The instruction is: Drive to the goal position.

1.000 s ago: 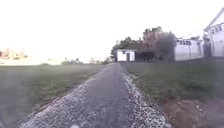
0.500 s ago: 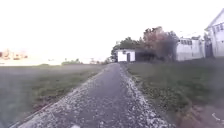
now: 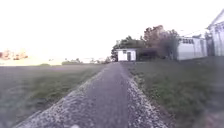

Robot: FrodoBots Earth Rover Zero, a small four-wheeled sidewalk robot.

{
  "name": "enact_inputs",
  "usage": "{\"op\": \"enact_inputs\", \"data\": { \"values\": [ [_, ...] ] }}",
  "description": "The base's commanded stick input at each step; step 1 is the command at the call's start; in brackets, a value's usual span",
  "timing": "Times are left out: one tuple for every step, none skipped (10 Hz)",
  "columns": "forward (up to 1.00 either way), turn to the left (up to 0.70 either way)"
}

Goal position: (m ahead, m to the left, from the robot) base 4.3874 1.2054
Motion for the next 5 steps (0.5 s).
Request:
{"op": "enact_inputs", "data": {
  "values": [
    [0.7, 0.0],
    [0.7, 0.0],
    [0.7, 0.0],
    [0.7, 0.0],
    [0.7, 0.0]
  ]
}}
